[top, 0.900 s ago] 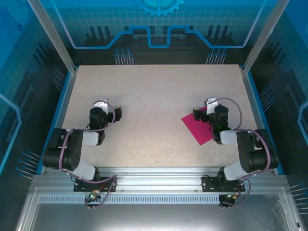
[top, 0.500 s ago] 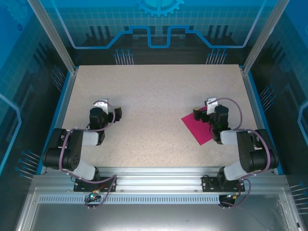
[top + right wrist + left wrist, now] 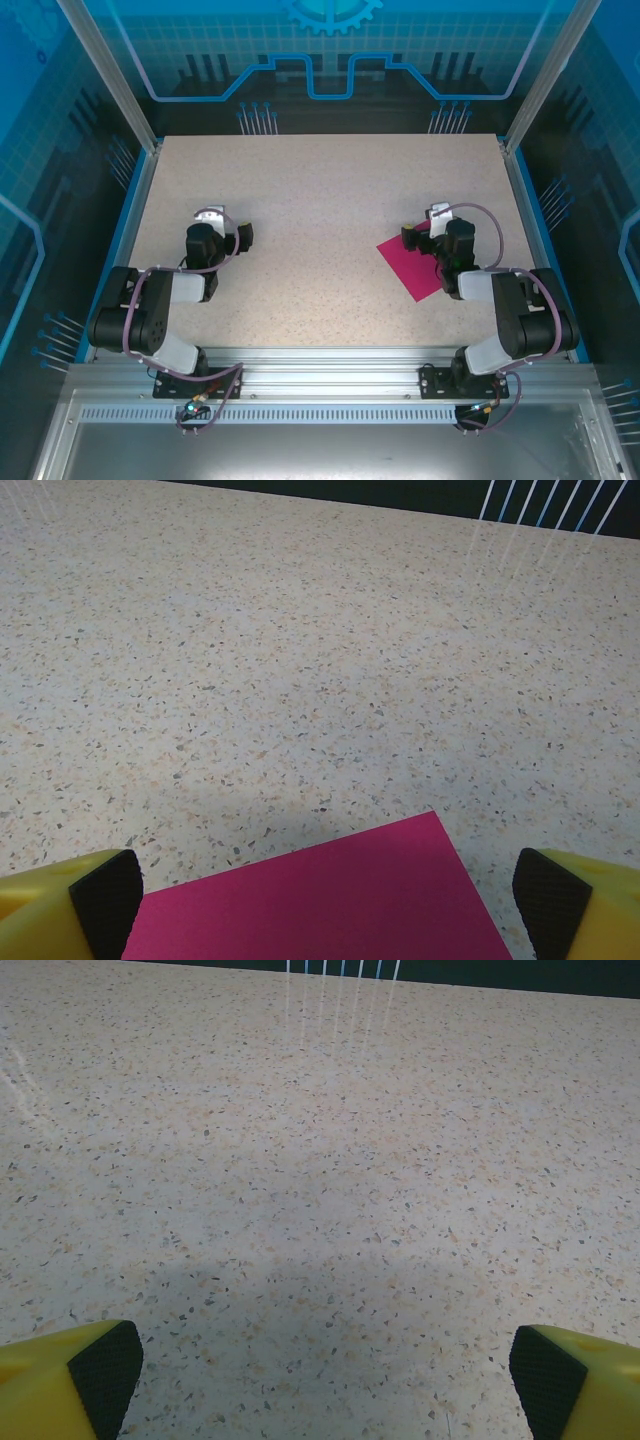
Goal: Fold a paper plane with a square sheet of paper (pick it up from the middle)
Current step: Move the square sheet of paper to the center of the table.
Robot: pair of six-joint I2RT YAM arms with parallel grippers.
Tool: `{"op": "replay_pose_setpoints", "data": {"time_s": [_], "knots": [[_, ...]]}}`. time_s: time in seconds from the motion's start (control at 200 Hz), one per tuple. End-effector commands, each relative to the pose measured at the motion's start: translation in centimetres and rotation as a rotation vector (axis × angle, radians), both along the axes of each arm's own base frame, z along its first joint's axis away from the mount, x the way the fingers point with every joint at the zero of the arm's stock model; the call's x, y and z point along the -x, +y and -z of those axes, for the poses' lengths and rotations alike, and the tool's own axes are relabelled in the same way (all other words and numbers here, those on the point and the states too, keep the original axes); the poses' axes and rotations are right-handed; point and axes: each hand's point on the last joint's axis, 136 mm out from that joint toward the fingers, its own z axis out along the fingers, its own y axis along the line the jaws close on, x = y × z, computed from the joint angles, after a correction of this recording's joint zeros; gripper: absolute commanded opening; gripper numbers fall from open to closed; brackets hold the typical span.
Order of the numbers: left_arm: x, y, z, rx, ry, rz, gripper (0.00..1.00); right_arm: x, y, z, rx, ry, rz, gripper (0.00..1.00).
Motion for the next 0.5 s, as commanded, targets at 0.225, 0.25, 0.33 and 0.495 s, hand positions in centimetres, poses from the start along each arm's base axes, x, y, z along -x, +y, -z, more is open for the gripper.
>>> {"op": "replay_pose_setpoints", "data": {"time_s": [0.225,0.25,0.33,0.495], "knots": [[-0.55,0.05,-0.88,-0.008,-0.021,0.017,0.98,-0.64,-0.53,-0.83,0.004,-0.022,0.003,0.99],[-0.57,0.06,-0.89,-0.009,-0.022,0.017,0.98,-0.62,-0.55,-0.8,0.004,-0.021,0.004,1.0],[-0.57,0.12,-0.89,-0.008,-0.022,0.015,0.99,-0.62,-0.55,-0.8,0.003,-0.021,0.004,1.0],[-0.55,0.05,-0.84,-0.009,-0.02,0.017,0.98,-0.59,-0.58,-0.76,0.001,-0.02,0.002,0.99]]}}
